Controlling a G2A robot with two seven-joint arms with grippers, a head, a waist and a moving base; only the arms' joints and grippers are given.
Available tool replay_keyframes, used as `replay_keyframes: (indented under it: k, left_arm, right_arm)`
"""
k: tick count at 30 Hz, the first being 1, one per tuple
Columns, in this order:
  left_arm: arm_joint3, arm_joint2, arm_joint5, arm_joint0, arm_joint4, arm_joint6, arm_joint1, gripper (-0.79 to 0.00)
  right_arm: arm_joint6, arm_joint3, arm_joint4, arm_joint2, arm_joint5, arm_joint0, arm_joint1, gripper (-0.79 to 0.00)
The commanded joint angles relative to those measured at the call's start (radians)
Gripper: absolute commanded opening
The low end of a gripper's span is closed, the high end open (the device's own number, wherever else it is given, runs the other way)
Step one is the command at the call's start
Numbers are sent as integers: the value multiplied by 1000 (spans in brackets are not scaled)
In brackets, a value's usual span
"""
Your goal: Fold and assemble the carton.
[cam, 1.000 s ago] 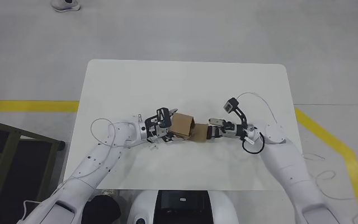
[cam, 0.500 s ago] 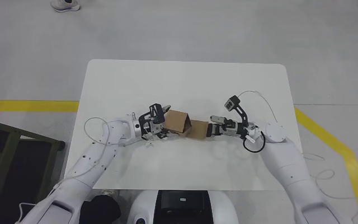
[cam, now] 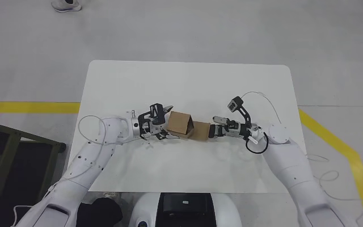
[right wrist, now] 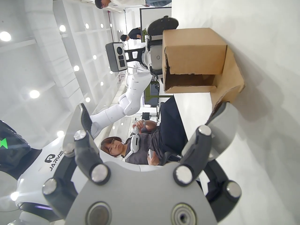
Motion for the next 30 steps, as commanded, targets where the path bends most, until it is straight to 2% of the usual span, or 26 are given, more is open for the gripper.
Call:
replay_keyframes:
  k: [1, 10, 21, 26, 30]
  left_arm:
    - [4, 9, -4, -11, 3, -12, -2, 0]
    - [27, 44, -15, -54, -7, -56, -15, 0]
    - [32, 49, -7, -55, -11, -81, -14, 0]
    - [30, 47, -5, -52, -15, -86, -13, 0]
    - [27, 45, -4, -50, -18, -89, -11, 0]
  right_arm:
    - [-1, 0, 1, 0, -1, 1, -1, 0]
    - [3, 4, 16, -2, -4, 4, -5, 0]
    - [72, 16, 126, -2, -3, 6, -18, 0]
    - [-35, 68, -55, 1, -33, 34, -5, 0]
    - [-93, 48, -152, 20, -32, 29, 10, 0]
